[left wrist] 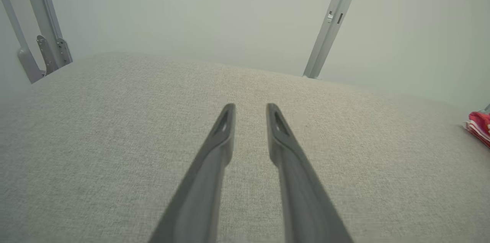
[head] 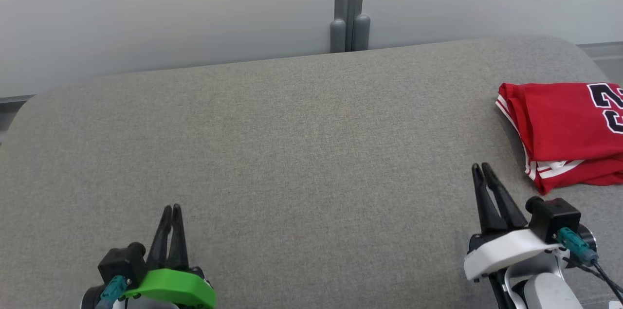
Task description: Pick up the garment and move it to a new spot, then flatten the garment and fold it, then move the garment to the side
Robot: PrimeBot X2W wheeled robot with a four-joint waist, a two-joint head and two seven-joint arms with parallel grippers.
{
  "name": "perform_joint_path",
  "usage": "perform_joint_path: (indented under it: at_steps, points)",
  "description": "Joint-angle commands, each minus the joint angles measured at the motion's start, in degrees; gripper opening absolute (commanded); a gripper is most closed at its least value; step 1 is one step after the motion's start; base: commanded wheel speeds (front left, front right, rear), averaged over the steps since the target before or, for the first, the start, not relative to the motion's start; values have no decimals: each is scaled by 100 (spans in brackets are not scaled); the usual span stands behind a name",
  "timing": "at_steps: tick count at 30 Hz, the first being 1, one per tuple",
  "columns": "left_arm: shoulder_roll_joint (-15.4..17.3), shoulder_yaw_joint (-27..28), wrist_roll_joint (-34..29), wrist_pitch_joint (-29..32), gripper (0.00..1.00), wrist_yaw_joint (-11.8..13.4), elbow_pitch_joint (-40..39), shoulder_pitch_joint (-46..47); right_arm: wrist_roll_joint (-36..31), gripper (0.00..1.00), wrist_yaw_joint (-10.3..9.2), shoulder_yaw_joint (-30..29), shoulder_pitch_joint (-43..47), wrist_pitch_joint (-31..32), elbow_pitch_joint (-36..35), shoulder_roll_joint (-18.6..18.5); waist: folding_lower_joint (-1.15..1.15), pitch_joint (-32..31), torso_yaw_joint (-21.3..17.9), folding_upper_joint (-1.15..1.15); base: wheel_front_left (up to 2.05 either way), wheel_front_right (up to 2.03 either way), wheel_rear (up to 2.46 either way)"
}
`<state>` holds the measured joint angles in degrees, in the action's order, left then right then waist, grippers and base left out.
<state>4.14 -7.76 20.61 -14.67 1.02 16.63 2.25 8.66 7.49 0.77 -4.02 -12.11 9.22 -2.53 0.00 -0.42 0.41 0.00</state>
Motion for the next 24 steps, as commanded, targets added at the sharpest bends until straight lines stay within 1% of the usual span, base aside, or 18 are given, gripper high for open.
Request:
perform_joint_path:
  at_steps: [1, 12, 24]
  points:
    - [1, 4, 9, 5, 0, -1, 32, -13, 10, 0, 0, 0, 29, 3, 31, 4, 0, 0, 0, 0, 0, 0, 0]
    - [-18, 242, 1068, 362, 0, -128, 0, 68, 1261, 0, 0, -96, 25, 247, 54, -2, 0, 5, -4, 0, 0, 0, 0]
    - [-36, 450, 2087, 687, 0, -253, -51, 136, 2452, 0, 0, -187, 24, 481, 72, -10, 0, 10, -8, 0, 0, 0, 0]
